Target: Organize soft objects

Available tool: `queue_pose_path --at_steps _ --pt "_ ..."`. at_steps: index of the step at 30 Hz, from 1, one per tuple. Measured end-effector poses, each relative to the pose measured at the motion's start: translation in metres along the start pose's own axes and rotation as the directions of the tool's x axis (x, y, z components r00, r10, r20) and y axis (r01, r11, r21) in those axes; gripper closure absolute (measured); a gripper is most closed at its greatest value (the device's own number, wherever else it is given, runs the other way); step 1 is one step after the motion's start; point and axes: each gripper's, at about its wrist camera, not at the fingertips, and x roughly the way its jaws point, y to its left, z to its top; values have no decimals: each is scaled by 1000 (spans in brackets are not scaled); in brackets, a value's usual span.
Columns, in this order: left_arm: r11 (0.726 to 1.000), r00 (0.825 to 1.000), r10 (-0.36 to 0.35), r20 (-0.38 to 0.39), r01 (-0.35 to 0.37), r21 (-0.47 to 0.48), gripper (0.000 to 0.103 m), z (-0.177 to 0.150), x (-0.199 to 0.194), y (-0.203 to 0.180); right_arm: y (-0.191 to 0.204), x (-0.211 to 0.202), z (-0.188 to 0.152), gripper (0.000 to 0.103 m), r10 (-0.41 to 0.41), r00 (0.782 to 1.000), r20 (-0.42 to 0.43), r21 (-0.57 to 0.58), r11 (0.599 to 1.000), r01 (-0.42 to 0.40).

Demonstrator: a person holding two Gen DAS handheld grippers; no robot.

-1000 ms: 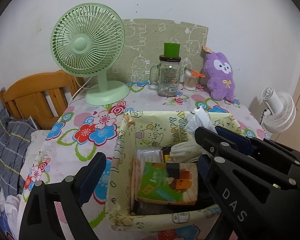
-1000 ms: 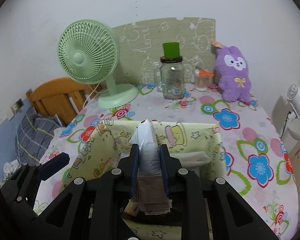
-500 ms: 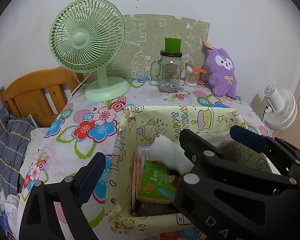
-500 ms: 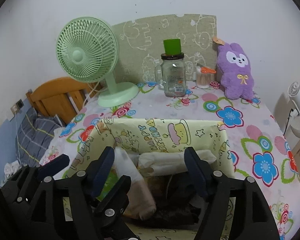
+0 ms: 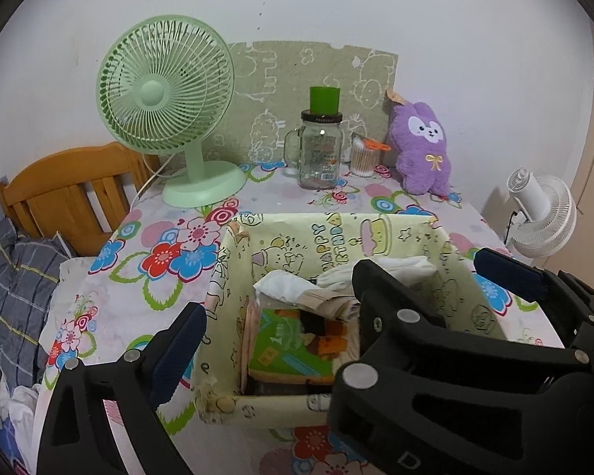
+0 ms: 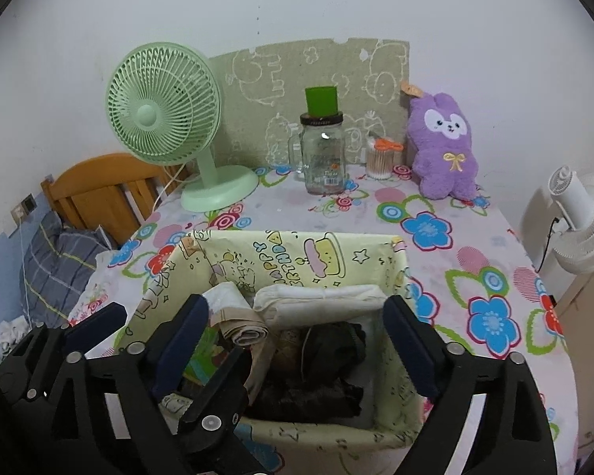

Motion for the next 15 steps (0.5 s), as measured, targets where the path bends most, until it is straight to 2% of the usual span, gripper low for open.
queue_pose_path --at_steps 15 --pt "1000 997 13 75 -15 22 0 -10 -54 -16 -3 -64 -10 5 -21 996 86 -14 1000 22"
